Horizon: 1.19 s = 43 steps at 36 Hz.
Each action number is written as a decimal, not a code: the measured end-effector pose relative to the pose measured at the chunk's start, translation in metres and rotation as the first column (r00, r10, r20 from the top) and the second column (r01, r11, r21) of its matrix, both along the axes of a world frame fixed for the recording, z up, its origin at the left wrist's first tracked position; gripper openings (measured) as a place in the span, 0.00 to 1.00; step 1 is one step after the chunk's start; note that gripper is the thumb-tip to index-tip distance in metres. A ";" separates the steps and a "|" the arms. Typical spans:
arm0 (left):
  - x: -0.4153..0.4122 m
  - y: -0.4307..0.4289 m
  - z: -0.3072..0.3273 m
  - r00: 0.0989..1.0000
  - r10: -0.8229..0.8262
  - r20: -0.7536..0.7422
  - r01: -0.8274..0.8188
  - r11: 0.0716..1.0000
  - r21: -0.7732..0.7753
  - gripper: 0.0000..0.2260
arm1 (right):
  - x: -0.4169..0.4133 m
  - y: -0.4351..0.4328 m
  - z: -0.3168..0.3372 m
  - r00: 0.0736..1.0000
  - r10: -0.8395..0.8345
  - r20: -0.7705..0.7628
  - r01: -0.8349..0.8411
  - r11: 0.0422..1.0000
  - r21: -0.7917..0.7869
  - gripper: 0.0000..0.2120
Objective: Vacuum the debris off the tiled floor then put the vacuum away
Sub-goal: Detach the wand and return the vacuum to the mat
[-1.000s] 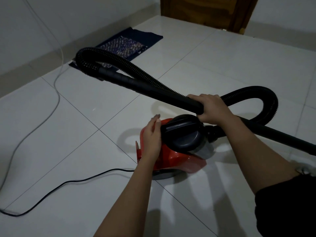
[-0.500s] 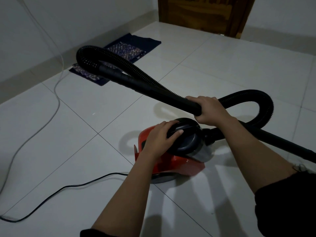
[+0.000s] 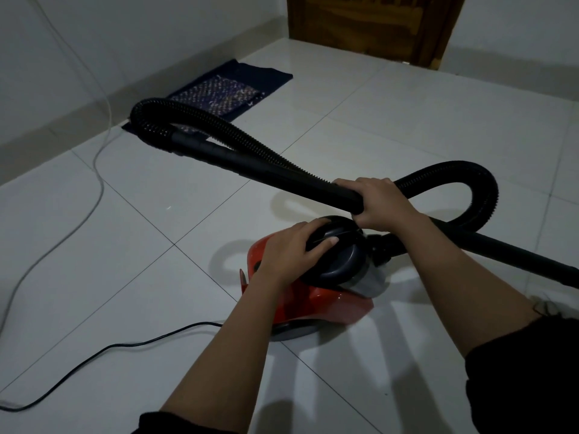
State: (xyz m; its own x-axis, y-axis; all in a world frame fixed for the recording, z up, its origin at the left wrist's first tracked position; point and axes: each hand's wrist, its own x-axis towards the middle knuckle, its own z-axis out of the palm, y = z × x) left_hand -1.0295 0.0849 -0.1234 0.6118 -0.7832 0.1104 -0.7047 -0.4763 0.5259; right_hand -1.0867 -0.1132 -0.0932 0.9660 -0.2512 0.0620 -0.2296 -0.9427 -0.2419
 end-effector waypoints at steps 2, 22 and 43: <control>0.000 0.000 -0.001 0.999 -0.005 -0.044 0.004 1.000 -0.017 0.19 | -0.001 0.000 0.001 1.000 -0.002 0.003 0.002 1.000 0.001 0.34; -0.036 0.004 0.035 0.953 0.122 -0.277 -0.142 0.988 -0.056 0.20 | -0.017 0.020 0.050 0.989 0.072 -0.129 -0.064 0.996 0.059 0.34; 0.023 0.006 0.282 0.898 0.284 -0.335 -0.269 0.959 0.091 0.19 | 0.080 0.013 0.301 0.954 0.226 -0.199 -0.188 0.963 0.196 0.36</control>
